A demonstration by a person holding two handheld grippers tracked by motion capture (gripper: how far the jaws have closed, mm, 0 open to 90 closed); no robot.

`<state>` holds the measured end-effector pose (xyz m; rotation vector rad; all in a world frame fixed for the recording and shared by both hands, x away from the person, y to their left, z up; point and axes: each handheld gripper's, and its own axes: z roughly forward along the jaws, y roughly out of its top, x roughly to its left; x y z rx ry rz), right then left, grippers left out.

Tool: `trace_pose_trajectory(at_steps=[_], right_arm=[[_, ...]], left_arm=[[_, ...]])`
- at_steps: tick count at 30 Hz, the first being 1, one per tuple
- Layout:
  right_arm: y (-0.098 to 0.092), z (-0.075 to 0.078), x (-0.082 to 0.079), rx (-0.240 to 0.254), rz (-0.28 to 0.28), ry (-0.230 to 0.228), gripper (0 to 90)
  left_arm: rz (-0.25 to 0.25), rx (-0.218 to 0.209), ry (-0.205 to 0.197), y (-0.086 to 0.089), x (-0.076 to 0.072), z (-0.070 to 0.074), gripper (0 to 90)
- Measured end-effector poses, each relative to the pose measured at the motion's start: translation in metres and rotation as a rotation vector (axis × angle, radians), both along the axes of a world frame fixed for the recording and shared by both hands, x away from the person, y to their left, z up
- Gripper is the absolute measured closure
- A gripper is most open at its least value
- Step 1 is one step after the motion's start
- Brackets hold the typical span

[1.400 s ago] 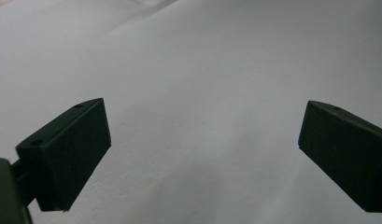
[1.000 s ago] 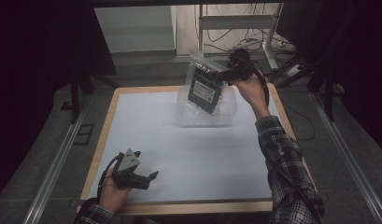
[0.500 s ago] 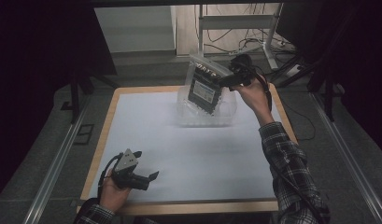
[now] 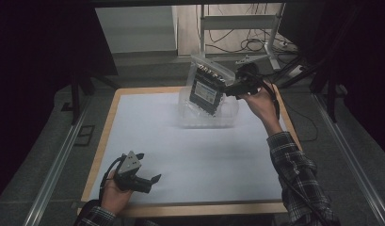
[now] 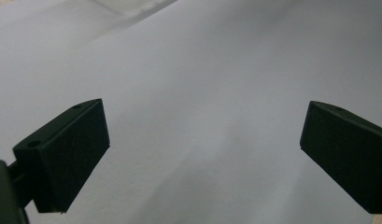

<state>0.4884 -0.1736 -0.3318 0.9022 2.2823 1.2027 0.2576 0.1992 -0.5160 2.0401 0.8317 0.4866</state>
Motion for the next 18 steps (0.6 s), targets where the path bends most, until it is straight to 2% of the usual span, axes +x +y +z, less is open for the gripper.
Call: trace_pose_trajectory(at_steps=[18], right_arm=[[-0.01, -0.004, -0.031, -0.011, 0.019, -0.012, 5.1]], left_arm=[[0.001, 0.003, -0.007, -0.001, -0.001, 0.0, 1.0]])
